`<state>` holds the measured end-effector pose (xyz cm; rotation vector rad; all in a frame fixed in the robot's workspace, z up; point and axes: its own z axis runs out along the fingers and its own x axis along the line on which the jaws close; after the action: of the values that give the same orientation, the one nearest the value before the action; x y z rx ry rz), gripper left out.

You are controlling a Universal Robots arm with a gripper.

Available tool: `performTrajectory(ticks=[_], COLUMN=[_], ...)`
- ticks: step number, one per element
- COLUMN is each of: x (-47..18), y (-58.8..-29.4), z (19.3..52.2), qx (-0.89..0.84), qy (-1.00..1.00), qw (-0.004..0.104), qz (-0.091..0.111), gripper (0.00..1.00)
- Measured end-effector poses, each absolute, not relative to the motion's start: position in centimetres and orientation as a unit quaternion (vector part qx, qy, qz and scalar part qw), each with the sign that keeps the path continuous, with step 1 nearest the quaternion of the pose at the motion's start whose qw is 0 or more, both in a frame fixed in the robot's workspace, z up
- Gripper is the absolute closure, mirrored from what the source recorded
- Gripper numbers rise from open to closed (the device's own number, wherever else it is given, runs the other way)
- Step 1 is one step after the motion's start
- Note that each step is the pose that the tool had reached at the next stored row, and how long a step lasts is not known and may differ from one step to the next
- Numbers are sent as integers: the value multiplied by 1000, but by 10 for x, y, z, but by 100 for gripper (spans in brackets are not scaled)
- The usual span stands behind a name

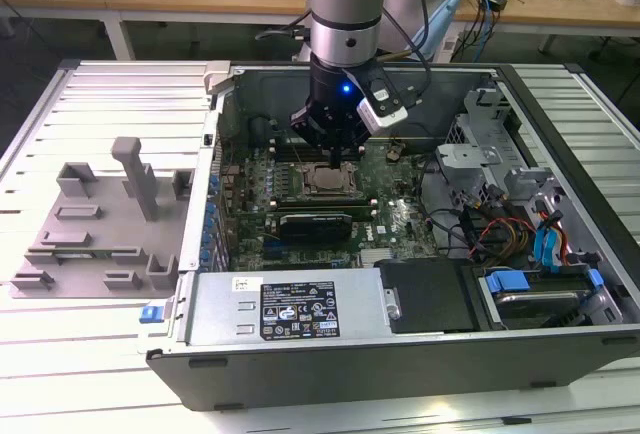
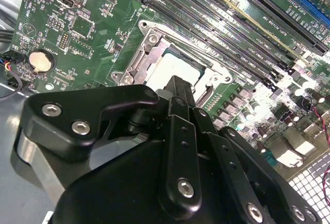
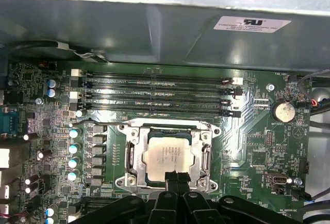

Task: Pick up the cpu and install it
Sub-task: 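Install the first cpu locking lever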

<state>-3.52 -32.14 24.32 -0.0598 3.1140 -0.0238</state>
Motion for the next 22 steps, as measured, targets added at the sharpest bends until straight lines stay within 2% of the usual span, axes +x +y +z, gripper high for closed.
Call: performTrajectory(ticks=[22], x=[-65], y=[-318], z=[243], qx=[-19], qy=[1000], qw=[13], qz=[-8], gripper=[89])
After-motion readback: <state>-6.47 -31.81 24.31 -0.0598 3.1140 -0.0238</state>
